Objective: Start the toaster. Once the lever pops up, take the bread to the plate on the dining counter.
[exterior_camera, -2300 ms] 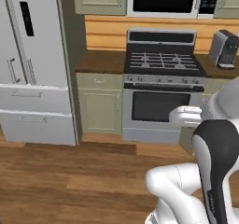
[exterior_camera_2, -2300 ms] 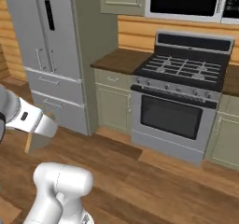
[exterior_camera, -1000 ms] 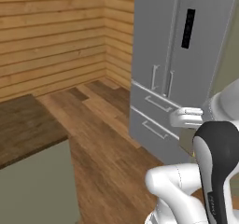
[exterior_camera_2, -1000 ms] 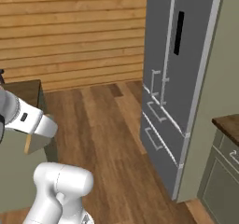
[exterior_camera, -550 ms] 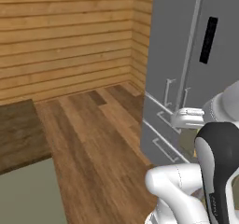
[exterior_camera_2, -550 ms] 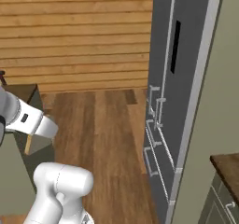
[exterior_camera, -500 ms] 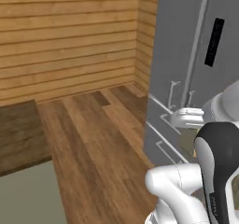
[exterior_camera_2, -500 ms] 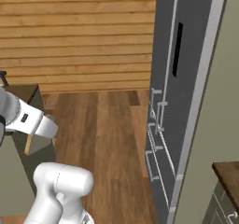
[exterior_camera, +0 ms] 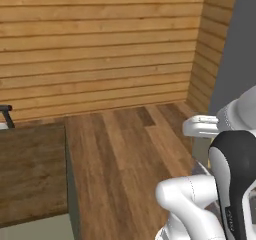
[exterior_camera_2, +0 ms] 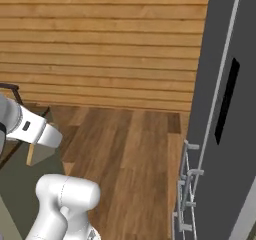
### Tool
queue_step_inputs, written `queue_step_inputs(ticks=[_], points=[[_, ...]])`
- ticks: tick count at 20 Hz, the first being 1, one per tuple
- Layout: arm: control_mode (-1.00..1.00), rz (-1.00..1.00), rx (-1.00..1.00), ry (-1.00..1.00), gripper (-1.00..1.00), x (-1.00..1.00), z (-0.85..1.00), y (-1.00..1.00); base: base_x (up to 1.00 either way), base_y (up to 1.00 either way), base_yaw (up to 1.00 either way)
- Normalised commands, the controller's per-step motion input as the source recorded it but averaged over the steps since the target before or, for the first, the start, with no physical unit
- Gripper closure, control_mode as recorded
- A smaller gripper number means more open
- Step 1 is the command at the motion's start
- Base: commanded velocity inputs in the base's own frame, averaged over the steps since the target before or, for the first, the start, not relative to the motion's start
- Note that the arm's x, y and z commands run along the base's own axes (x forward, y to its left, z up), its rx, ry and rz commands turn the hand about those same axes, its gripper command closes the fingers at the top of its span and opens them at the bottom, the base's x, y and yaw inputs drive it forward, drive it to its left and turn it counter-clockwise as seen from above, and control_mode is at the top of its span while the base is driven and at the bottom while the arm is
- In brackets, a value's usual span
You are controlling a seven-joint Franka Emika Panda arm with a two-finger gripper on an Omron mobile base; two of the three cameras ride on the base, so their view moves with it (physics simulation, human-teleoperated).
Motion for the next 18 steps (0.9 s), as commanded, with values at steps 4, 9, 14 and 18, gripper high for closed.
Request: queue_step_inputs(ticks=[4,9,14,18], points=[[1.0,0.0,0.0,0.0,1.0,0.0,0.0,0.0,1.0,-0.17,0.25],[1.0,0.0,0.0,0.0,1.0,0.0,0.0,0.0,1.0,-0.16,0.22],[1.0,0.0,0.0,0.0,1.0,0.0,0.0,0.0,1.0,-0.14,0.23],[1.0,0.0,0.0,0.0,1.0,0.0,0.0,0.0,1.0,-0.13,0.24]])
